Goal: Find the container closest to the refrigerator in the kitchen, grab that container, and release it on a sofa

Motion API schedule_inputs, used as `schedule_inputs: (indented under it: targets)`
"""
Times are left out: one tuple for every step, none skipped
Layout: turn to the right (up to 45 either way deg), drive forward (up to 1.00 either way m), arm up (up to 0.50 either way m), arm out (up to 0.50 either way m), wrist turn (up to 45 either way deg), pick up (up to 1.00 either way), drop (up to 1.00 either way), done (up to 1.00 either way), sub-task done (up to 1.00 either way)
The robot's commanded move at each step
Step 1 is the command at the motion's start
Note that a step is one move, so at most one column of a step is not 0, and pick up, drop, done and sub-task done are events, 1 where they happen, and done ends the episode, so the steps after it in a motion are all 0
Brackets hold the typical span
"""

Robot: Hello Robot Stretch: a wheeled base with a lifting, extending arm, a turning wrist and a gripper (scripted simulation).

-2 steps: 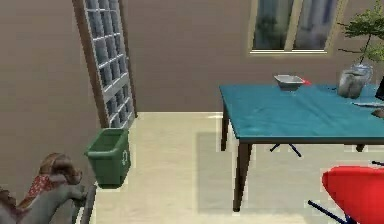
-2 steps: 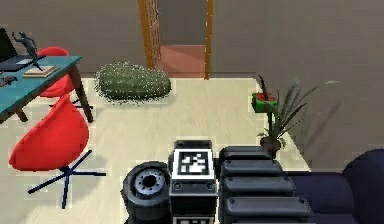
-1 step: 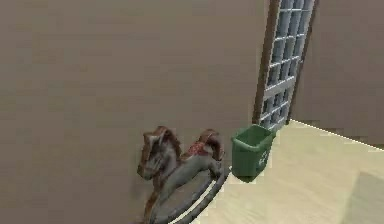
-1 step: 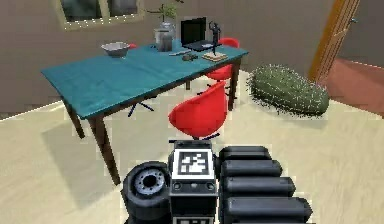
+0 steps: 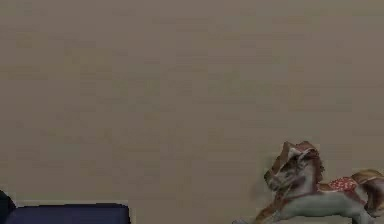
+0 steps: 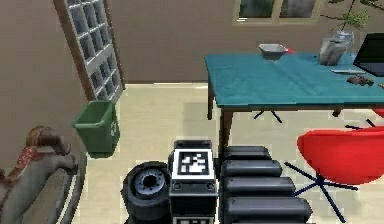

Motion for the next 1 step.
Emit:
schedule_inputs:
  targets:
    - [0.0,0.25,0.00,0.00,0.0,0.00,0.00,0.00,0.00]
